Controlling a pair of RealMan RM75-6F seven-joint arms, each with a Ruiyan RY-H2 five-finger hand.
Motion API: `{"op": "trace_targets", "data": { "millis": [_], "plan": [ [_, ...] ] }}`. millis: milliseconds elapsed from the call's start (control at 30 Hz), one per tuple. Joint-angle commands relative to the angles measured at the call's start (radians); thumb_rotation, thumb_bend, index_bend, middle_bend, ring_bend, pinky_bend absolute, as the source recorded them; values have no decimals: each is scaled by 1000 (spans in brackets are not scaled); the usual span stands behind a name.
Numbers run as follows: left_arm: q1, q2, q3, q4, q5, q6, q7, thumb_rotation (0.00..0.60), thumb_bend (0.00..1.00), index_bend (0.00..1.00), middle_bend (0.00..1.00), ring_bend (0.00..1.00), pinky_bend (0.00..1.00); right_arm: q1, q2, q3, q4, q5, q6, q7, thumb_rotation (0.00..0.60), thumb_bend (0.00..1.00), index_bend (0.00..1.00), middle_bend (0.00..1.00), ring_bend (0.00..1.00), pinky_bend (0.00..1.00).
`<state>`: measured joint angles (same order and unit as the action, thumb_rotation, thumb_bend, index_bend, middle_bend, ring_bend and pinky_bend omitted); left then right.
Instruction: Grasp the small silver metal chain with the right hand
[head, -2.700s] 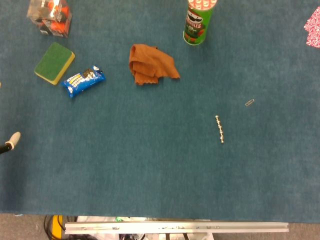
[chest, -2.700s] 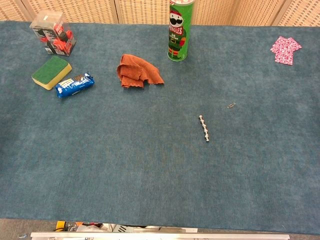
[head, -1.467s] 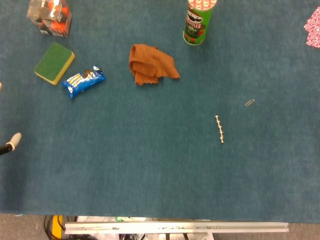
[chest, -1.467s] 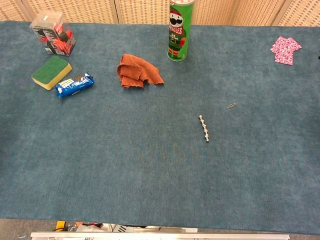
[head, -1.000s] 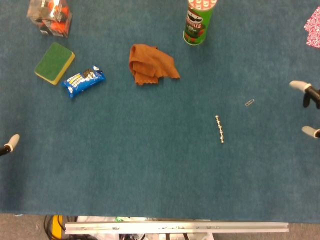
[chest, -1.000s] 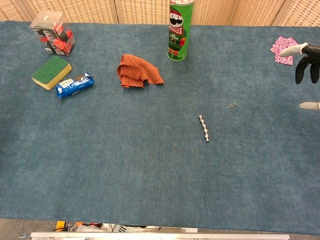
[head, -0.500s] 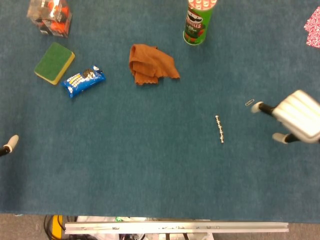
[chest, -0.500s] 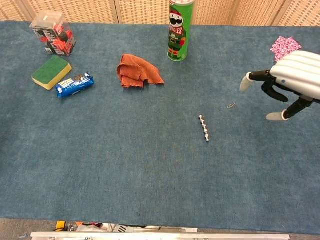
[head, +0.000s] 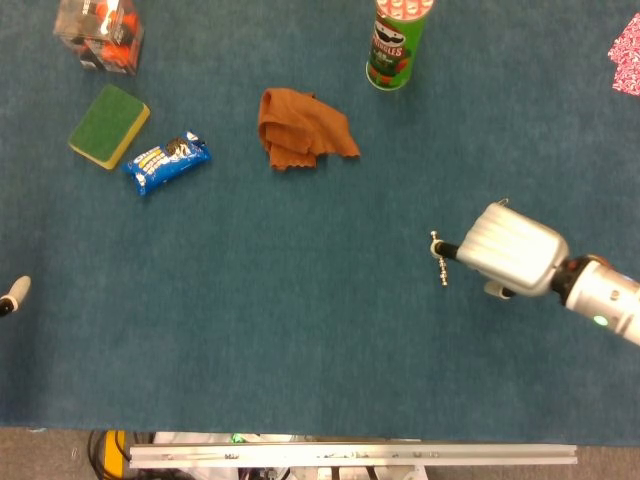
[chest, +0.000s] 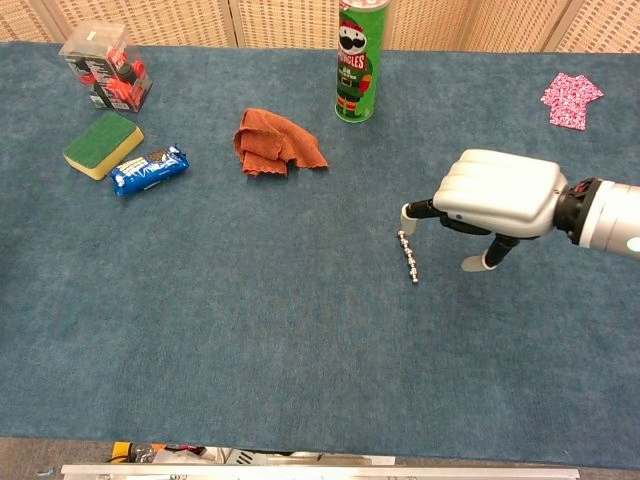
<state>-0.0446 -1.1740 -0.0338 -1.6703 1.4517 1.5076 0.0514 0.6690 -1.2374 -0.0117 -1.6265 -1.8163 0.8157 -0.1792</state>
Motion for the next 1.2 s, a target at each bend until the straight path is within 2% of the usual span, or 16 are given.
{"op": "trace_targets", "data": {
  "millis": [33, 133, 200, 1200],
  "plan": [
    [2, 0, 0, 2, -1, 2, -3, 600, 173, 0, 0, 0, 0, 17, -33, -6, 30, 14, -19, -9, 600, 129, 369, 910, 963, 988],
    [3, -1, 1, 4, 1, 1, -6, 600, 173, 0, 0, 0, 0, 24, -61, -12, 57, 21, -19, -14, 600, 216, 393, 917, 970, 997],
    [3, -1, 1, 5, 1, 0, -5, 600, 172, 0, 0, 0, 0, 28, -77, -18, 73, 28, -22, -10, 600, 240, 403, 921, 975, 1000],
    [9, -15, -1, 25, -6, -7, -20, 600, 172, 0, 0, 0, 0, 59, -229, -82, 249, 64, 1, 15, 600, 239, 464, 934, 986, 1000]
  ]
}}
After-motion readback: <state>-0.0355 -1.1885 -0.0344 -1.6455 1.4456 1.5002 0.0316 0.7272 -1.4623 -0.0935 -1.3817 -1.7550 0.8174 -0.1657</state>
